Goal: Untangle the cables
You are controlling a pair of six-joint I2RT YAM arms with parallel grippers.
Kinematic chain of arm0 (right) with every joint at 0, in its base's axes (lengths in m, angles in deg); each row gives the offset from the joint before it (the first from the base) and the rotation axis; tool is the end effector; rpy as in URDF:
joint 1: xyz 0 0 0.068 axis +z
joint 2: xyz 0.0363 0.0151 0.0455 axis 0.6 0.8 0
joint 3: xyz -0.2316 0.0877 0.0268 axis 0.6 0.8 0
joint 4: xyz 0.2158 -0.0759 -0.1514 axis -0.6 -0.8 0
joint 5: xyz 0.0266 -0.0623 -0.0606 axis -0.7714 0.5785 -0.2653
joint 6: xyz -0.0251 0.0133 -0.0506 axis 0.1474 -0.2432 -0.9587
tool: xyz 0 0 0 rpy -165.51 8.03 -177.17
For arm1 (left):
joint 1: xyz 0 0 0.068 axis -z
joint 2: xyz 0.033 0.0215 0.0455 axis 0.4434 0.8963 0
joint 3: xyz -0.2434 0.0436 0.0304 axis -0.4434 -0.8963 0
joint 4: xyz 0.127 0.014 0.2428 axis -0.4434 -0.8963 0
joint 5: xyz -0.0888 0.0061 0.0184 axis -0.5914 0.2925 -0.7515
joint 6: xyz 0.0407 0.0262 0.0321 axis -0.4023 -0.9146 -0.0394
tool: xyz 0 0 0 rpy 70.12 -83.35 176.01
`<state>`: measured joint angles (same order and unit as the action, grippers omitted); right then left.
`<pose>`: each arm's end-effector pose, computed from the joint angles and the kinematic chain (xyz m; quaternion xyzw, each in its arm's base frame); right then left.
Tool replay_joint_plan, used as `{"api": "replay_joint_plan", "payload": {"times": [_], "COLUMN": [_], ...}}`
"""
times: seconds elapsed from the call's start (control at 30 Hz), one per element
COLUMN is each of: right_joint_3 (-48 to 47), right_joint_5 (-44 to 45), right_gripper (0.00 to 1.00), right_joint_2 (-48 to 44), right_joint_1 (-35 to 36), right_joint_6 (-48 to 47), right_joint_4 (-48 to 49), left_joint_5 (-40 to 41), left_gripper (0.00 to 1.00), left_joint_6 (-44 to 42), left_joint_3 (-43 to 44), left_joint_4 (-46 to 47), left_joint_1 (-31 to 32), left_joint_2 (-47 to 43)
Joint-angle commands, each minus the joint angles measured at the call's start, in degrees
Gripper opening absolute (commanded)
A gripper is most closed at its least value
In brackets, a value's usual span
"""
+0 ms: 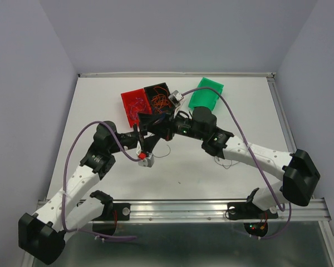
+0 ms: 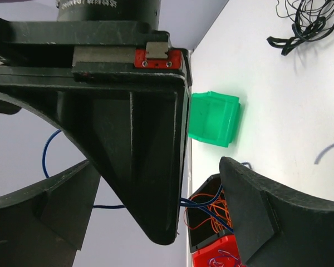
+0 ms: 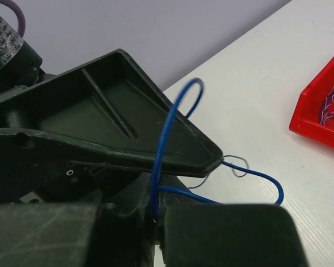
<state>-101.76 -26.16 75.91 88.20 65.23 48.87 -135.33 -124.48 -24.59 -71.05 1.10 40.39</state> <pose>0.2160 0.2927 0.3099 -0.2744 0.6510 0.5304 0.4685 0.1859 -0.1317 0.3004 0.6799 0.1493 0.0176 0.7177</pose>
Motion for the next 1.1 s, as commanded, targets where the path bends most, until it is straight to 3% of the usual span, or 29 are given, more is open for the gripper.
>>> {"api": "replay_joint_plan", "payload": {"times": [0.0, 0.1, 0.3, 0.4, 0.47, 0.5, 0.53, 0.57, 0.97, 1.07], "right_joint_3": [-2.5, -2.6, -1.1, -0.2, 0.3, 0.3, 0.3, 0.3, 1.7, 2.5], "right_joint_5": [-3.4, -4.2, -4.4, -3.5, -2.9, -2.9, -2.9, -2.8, 0.4, 4.4], "right_gripper": [0.01, 0.01, 0.01, 0.01, 0.01, 0.01, 0.01, 0.01, 0.01, 0.14], "right_joint_2": [-1.5, -1.5, -3.8, -4.8, -5.3, -5.4, -5.4, -5.4, -7.5, -8.7], "right_joint_1": [0.2, 0.2, 0.2, 0.2, 0.2, 0.2, 0.2, 0.1, 0.2, 0.2], "right_joint_6": [0.3, 0.5, 0.2, 0.0, 0.0, 0.0, 0.0, 0.1, -1.0, -1.8], "right_joint_4": [1.7, 1.7, 1.7, 1.7, 1.7, 1.6, 1.6, 1.5, 0.7, 0.3], "left_joint_5": [0.9, 0.9, 3.1, 2.5, 2.1, 2.2, 2.1, 2.2, 4.2, 6.3], "left_gripper": [0.99, 0.98, 0.77, 0.60, 0.28, 0.28, 0.07, 0.02, 0.00, 0.00], "left_joint_6": [-0.3, 0.3, 1.9, 3.1, 4.6, 4.6, 5.4, 5.8, 9.1, 12.1], "left_joint_3": [2.5, 2.9, 2.9, 3.0, 3.4, 3.5, 3.5, 3.5, -1.6, -2.2], "left_joint_4": [4.4, 5.3, 7.2, 7.3, 7.2, 7.2, 7.2, 7.3, 11.5, 13.4], "left_joint_1": [0.4, 0.4, 0.3, 0.3, 0.3, 0.4, 0.3, 0.4, 0.1, 0.0], "left_joint_2": [1.0, 2.2, 4.9, 5.3, 5.6, 5.5, 5.5, 5.5, 3.7, 3.4]}}
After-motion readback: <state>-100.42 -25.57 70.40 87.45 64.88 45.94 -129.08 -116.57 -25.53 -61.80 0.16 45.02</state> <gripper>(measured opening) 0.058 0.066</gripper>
